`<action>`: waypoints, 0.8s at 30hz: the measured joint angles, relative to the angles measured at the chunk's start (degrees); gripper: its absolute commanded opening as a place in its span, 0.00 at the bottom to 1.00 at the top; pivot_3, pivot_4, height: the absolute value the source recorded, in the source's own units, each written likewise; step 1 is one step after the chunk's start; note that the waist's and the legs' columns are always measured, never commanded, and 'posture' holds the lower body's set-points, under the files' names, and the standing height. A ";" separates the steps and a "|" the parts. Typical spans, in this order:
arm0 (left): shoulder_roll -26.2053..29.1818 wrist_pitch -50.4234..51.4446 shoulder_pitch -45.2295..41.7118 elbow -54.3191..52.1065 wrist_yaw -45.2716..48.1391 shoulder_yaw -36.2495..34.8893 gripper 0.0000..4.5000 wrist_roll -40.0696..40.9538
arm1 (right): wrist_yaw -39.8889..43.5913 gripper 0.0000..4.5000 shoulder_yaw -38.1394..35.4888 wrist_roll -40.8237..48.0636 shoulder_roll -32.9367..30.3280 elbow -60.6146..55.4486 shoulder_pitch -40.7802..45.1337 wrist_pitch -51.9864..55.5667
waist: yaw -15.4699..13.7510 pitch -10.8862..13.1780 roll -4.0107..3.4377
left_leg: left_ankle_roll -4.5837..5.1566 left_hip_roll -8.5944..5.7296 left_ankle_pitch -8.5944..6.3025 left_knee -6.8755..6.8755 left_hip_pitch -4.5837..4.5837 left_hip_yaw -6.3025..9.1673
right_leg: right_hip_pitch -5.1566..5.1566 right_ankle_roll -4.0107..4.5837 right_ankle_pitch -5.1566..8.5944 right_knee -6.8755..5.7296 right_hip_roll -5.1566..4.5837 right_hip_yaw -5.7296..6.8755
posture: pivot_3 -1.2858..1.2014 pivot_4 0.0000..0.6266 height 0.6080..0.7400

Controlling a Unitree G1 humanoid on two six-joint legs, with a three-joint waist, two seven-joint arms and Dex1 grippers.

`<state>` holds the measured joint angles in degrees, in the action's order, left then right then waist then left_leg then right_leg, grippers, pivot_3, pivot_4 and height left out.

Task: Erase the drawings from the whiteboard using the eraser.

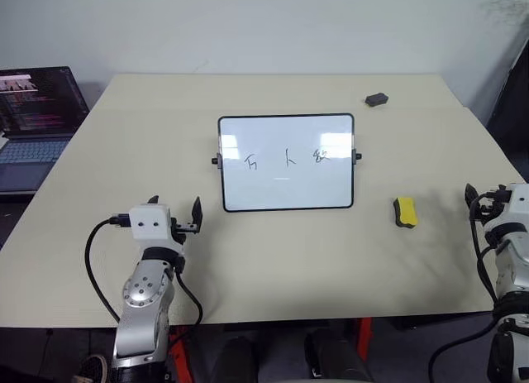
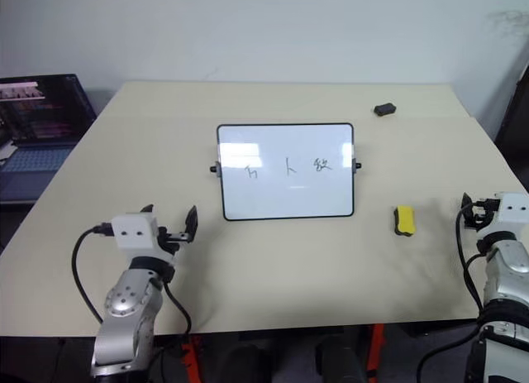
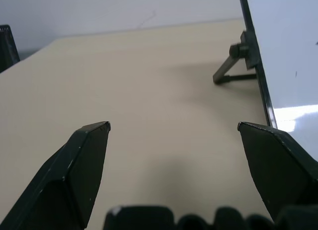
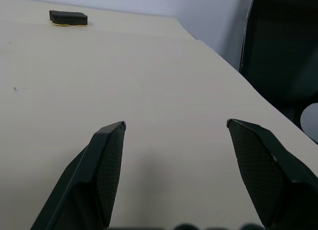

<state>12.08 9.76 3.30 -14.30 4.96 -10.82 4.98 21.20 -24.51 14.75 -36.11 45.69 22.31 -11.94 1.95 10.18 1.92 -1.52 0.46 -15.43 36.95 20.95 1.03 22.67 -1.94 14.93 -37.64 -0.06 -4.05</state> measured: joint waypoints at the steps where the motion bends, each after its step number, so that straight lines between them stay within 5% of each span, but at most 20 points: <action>1: -0.01 0.11 0.16 0.00 -0.08 0.13 1.00 -0.09 | -0.07 0.78 -0.13 0.00 -0.08 0.13 -0.12 0.33 | -0.02 0.00 0.00 | 0.00 -0.01 0.00 0.01 0.01 0.00 | 0.00 0.00 0.00 0.00 0.00 0.00 | 0.52 0.24 1.00; 12: -0.56 -2.02 -0.78 1.60 -0.41 1.21 1.00 -1.72 | -3.77 0.78 0.03 -0.09 -1.46 -0.59 0.07 5.07 | 0.43 0.00 0.00 | 0.00 0.01 0.00 0.01 -0.03 -0.10 | -0.02 -0.05 -0.01 0.02 0.00 -0.07 | 0.52 0.24 1.00; 24: 4.31 -1.74 1.50 -0.17 1.96 -11.28 1.00 6.66 | -8.02 0.78 -1.41 3.08 7.02 -20.40 -8.98 8.29 | 0.26 0.00 0.00 | 0.00 0.04 0.00 0.06 0.00 -0.04 | -0.02 -0.05 -0.01 0.01 0.00 -0.02 | 0.52 0.24 1.00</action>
<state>16.38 8.02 4.81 -14.47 6.92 -22.10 11.64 13.18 -25.91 17.83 -29.08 25.29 13.34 -3.65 2.20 10.18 1.92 -1.52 0.50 -15.43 37.01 20.95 0.99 22.65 -1.99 14.92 -37.62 -0.06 -4.07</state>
